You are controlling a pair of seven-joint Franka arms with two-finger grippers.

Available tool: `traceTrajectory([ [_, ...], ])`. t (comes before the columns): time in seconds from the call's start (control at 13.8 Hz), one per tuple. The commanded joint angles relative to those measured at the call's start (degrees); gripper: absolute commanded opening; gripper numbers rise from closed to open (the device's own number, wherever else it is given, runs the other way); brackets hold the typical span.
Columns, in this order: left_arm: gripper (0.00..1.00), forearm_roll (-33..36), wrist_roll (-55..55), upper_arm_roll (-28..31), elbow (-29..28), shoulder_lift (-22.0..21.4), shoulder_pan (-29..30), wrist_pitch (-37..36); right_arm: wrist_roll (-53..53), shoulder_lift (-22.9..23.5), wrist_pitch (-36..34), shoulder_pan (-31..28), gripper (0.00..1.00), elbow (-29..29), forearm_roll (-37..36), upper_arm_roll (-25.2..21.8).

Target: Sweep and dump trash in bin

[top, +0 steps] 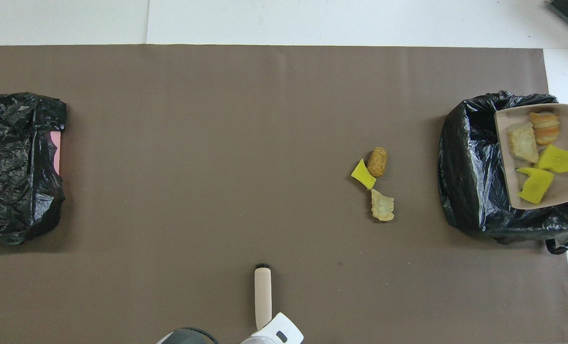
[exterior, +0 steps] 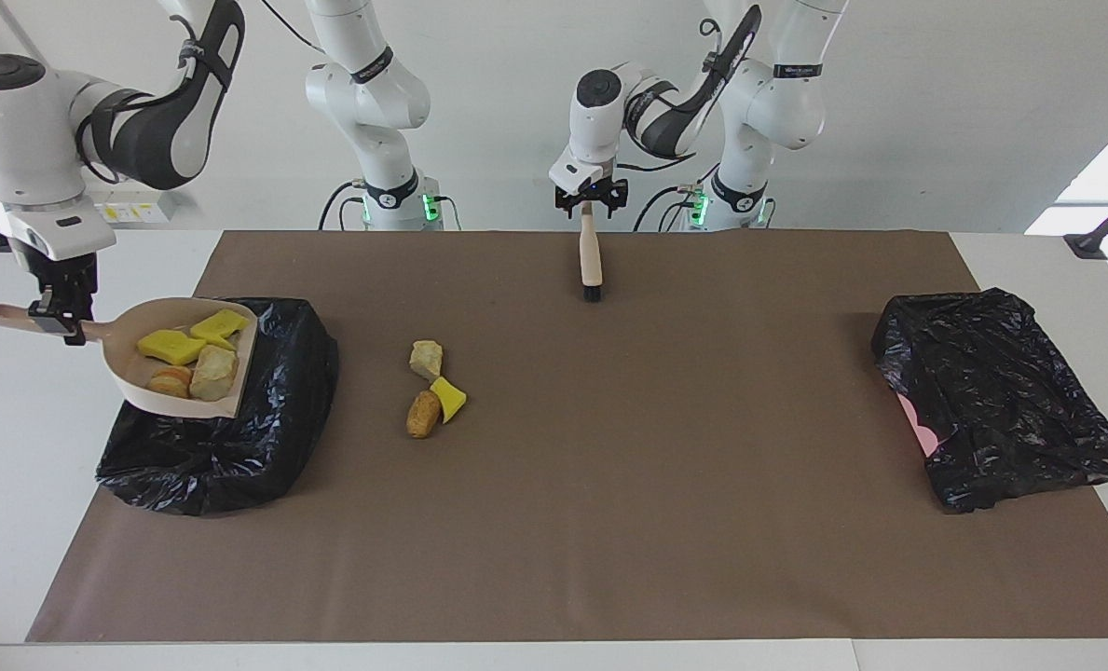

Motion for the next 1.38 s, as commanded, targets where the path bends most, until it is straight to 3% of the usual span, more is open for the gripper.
traceTrajectory([
  [0.0,1.0,0.7,8.8,0.1,5.8,3.8,6.2,-1.1,-0.9,-0.5,5.1,-0.7,0.0,-1.7,-3.0,0.7],
  [0.22,1.0,9.3,10.8,0.1,14.9,10.3,12.6,-1.1,-0.9,-0.6,5.5,-0.7,0.0,-2.0,-4.1,0.7],
  [0.65,1.0,16.5,15.3,0.1,35.2,19.2,22.1,-4.8,-0.8,-0.7,6.9,-0.8,0.0,-1.7,-6.0,0.7],
  [0.8,1.0,16.4,23.5,0.2,38.1,18.3,26.6,-5.5,-0.4,-0.9,6.7,-0.3,0.0,-1.7,-6.1,0.7],
  [1.01,1.0,16.4,33.0,0.6,44.9,15.8,33.3,-17.3,0.7,-1.9,6.4,1.5,0.0,-1.5,-8.6,0.9],
  [1.3,1.0,16.3,45.6,0.7,46.8,11.0,41.7,-23.9,1.5,-3.2,6.6,1.9,0.0,-2.0,-13.8,1.0],
])
